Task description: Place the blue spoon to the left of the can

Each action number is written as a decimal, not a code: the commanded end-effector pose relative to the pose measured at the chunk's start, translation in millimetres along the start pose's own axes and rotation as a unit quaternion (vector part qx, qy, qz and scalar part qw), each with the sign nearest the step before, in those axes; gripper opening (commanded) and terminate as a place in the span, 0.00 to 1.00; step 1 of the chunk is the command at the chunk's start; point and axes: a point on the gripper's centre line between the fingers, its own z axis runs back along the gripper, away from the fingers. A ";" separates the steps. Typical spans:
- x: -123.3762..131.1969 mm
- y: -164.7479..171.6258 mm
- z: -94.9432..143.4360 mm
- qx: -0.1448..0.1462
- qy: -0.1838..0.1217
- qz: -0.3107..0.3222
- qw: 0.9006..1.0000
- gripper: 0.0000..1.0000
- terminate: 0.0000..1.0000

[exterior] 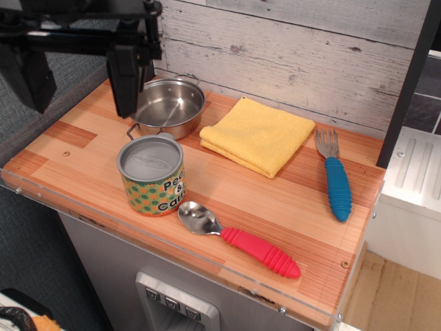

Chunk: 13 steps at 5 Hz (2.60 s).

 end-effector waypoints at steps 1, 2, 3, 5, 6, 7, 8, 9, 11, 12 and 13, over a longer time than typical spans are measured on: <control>19.6 -68.8 -29.5 0.054 0.059 0.105 0.991 1.00 0.00; 22.9 -100.2 -51.3 0.042 0.087 0.180 0.979 1.00 0.00; 22.4 -122.5 -72.2 0.028 0.082 0.263 0.961 1.00 0.00; 61.3 -176.3 -99.8 0.005 0.039 0.179 0.983 1.00 0.00; 77.7 -189.1 -119.4 0.005 0.037 0.159 0.987 1.00 0.00; 88.2 -197.5 -135.9 0.013 0.040 0.138 0.990 1.00 0.00; 94.2 -206.2 -147.6 0.013 0.040 0.123 0.991 1.00 0.00; 99.2 -215.9 -158.9 0.004 0.051 0.123 0.991 1.00 0.00; 99.7 -219.7 -181.9 0.001 0.067 0.105 0.992 1.00 0.00; 99.8 -216.4 -185.5 0.001 0.070 0.106 0.992 1.00 0.00; 100.0 -216.8 -187.0 0.002 0.071 0.099 0.993 1.00 0.00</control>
